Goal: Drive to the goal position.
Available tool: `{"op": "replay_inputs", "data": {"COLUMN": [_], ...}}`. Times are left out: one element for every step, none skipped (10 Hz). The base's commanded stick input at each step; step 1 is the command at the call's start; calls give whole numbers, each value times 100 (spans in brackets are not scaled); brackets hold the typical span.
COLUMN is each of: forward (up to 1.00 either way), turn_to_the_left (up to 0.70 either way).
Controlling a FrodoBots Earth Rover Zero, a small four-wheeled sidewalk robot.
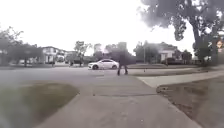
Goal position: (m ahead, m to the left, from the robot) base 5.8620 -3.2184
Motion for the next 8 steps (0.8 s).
{"op": "replay_inputs", "data": {"forward": [100,100,100,100,100,100,100,100], "turn_to_the_left": [-5,0,0,0,0,-11,-40,-40]}}
